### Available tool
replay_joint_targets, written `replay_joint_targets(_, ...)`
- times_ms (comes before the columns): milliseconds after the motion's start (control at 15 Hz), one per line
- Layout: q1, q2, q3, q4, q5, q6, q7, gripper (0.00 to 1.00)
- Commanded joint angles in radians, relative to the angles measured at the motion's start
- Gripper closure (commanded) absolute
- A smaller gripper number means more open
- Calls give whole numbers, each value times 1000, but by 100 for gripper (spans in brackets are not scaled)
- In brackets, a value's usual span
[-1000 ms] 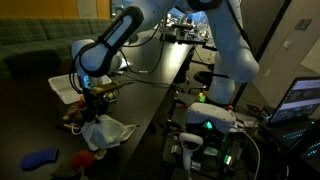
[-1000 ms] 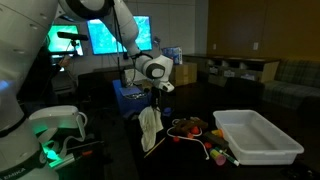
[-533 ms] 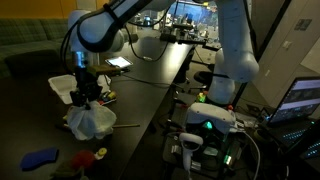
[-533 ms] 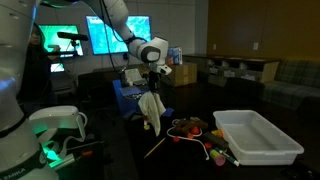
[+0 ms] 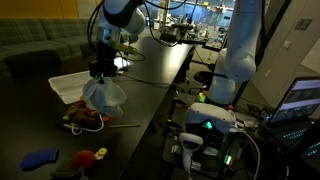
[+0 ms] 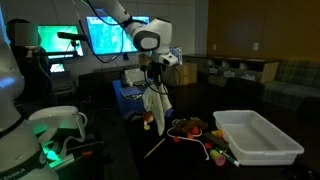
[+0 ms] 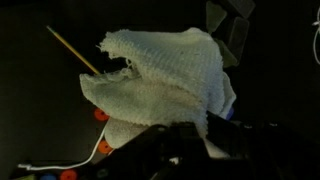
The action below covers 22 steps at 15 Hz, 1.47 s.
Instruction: Use the towel to sweep the things on the table to the left and then put the towel in the white bin
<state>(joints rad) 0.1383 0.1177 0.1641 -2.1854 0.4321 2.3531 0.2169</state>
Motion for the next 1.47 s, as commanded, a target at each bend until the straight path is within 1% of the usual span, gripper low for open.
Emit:
replay_joint_targets(0,-58,-157,-58,-180,63,94,-32,91)
replay_joint_targets(200,-105,-181,-119,-275,42,199,-6,91)
replay_joint_targets(333,-134,-157,-152,-321,23,284,20,90)
replay_joint_targets(600,-175,-53,-198,-376,-33,467,100,90)
replay_joint_targets(733,-180,17,-215,-383,-73,525,147,90)
replay_joint_targets(867,-166,98,-241,-378,-135,573,215,90)
replay_joint_targets(1067,-106,214,-309,-365,-227,596,313,90)
replay_joint_targets(1333,5,323,-383,-363,-269,579,378,90)
replay_joint_targets(1400,17,339,-376,-366,-257,567,375,90)
